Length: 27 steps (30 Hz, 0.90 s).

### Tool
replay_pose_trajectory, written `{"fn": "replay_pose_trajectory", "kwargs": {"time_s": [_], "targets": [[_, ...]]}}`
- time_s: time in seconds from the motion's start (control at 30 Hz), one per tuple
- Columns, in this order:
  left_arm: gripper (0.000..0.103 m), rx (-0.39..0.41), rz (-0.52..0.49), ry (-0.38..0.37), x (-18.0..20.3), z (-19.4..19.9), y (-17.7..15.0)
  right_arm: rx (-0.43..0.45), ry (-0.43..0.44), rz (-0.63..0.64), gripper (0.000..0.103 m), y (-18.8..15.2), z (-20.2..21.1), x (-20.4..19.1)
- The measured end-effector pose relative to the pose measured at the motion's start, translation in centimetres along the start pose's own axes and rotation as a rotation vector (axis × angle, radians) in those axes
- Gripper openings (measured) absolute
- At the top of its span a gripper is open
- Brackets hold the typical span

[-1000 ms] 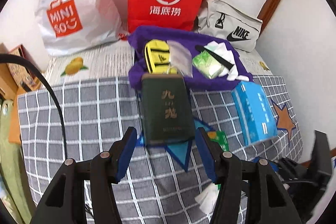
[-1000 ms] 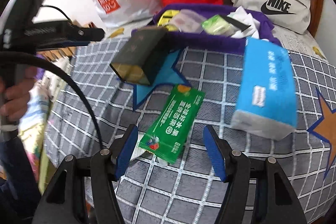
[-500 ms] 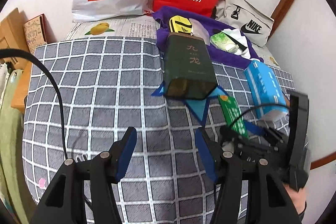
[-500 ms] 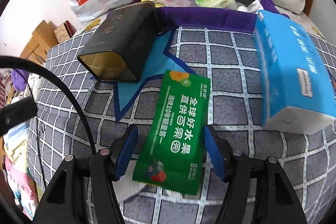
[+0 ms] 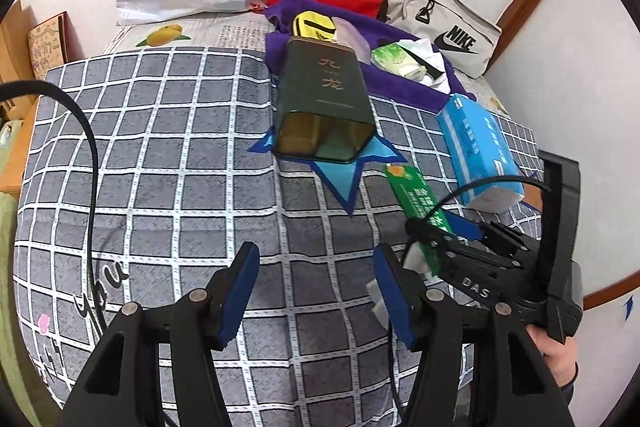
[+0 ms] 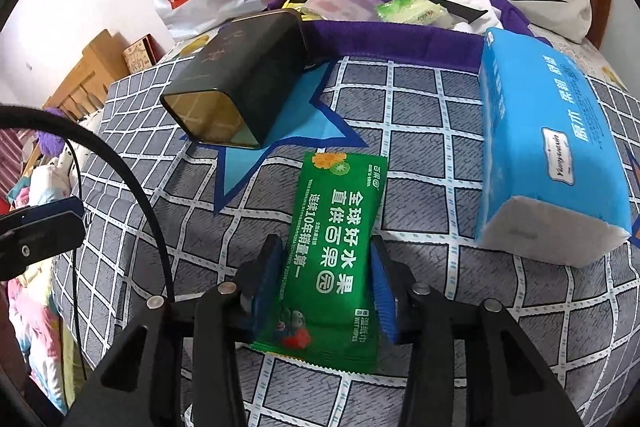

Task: Organize soft objects
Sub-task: 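Grasp the green packet with the right gripper while the left grasps the white cloth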

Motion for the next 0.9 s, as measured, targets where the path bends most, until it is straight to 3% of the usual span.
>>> {"fn": "replay_pose_trajectory", "kwargs": {"time_s": [0.17, 0.37, 0.53, 0.7, 0.9], "targets": [[0.057, -0.008, -0.021, 0.001, 0.6, 0.0, -0.2, 0.038, -0.025, 0.019, 0.048, 0.2, -0.6, -0.6], [0.057, -0.034, -0.025, 0.007, 0.7, -0.7, -0.8, 0.08, -0.022, 0.056, 0.037, 0.3, -0.6, -0.6], [0.058, -0.045, -0.042, 0.0, 1.2, -1.5, -0.8, 0.084, 0.048, 0.026, 0.035, 0.2, 1.8, -0.1], [0.058, -0.065, -0.058, -0.022, 2.0, -2.8, -0.7, 0.125, 0.051, 0.065, 0.035, -0.5, 4.8, -0.1], [0.058, -0.091, -0.156, -0.061, 5.1, -4.6, -0.3, 0.137, 0.024, 0.073, 0.035, -2.3, 7.2, 1.6]]}}
Point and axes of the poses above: each gripper's, at about its wrist camera, not at the fingertips, and z roughly against the way its jaws point, x to its right, y to its top, the point moved 4 cm from there along -z, roughly the way its jaws point, and after that the axes turned 13 degrees about -z, right-handed, at the moved point
